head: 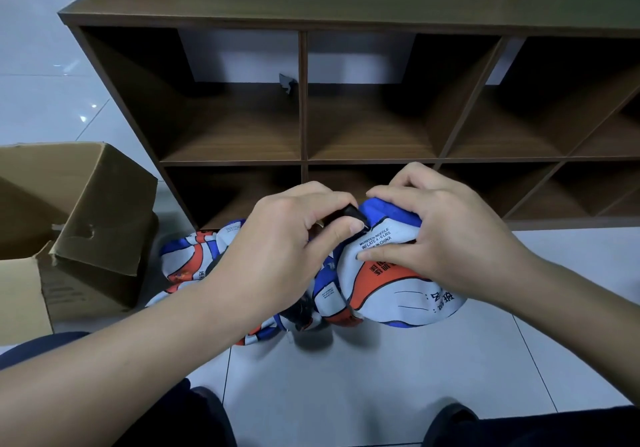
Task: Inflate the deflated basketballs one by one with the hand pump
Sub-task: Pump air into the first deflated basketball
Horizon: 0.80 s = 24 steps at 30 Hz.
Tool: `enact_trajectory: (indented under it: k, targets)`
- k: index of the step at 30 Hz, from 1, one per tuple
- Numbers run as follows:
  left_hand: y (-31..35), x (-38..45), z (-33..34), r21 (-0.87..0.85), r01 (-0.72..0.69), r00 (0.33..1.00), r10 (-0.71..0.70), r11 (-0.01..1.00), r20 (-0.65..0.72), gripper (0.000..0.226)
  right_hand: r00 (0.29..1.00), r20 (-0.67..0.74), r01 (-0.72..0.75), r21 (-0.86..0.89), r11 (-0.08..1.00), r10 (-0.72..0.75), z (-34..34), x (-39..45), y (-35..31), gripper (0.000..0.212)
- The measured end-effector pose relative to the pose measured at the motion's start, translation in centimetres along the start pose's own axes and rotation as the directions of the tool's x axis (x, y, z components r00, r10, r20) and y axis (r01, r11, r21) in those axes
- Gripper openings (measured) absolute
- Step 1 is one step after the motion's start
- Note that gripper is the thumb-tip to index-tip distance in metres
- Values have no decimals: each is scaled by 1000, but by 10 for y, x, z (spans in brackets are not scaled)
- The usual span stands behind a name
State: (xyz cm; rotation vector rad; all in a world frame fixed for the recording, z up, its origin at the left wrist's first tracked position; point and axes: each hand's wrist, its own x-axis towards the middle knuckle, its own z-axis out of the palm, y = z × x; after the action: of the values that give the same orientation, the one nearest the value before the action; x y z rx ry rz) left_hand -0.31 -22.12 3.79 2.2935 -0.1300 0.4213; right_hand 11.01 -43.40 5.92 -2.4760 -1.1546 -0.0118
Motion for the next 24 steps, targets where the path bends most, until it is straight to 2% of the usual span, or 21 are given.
enact_trajectory:
  k: [3, 7, 16, 20, 24]
  targets:
    - [-1, 2, 3, 82, -8, 1000, 9, 997, -7, 16, 1000, -5, -9, -17, 1000, 9, 3, 0, -1, 77]
    - [-1, 2, 9, 133, -51, 998, 55, 990, -28, 15, 999, -21, -27, -38, 999, 26, 4, -1, -1, 83]
    - [-9, 3, 25, 124, -105, 993, 99, 987, 59, 14, 999, -2, -41, 14, 999, 42, 11, -4, 5, 81]
    - [-20, 4, 20, 89, -186, 966, 166, 978, 200, 15, 995, 86, -50, 110, 993, 40, 16, -7, 14, 74]
    - [-31, -3, 27, 116, -199, 961, 171, 973, 215, 20, 985, 171, -55, 139, 989, 31, 23, -9, 27, 84]
